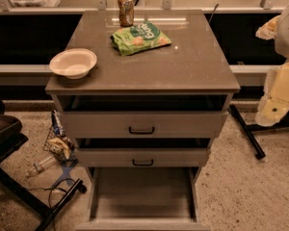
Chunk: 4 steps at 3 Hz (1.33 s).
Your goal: Place green rice chip bag into bottom drawer
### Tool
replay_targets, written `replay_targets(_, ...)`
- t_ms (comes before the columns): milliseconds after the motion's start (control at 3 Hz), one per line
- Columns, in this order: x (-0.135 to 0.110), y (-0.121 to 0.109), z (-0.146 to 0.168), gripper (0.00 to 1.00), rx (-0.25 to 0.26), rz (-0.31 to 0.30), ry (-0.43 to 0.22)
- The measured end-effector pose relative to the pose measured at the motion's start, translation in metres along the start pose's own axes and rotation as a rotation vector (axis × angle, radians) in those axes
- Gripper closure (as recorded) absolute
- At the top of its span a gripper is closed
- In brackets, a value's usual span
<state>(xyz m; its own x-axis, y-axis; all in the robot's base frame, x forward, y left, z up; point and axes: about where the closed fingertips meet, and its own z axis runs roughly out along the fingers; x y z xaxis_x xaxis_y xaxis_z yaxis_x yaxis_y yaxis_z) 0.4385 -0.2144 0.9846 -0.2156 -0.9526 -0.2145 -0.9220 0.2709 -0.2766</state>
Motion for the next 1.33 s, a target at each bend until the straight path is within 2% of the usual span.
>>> replay_targets(333, -0.003, -0.002, 0.001, 0.0, 0.005, -0.005, -0.01)
replay_targets(667, -0.015, -0.012, 0.005, 0.0, 0.026, -0.026, -0.058)
replay_targets(1000, -0.056, -0.049, 0.021, 0.0, 0.053, -0.139, -0.154)
replay_targets(1333, -0.1, -0.091, 0.036, 0.0, 0.074, -0.252, -0.218)
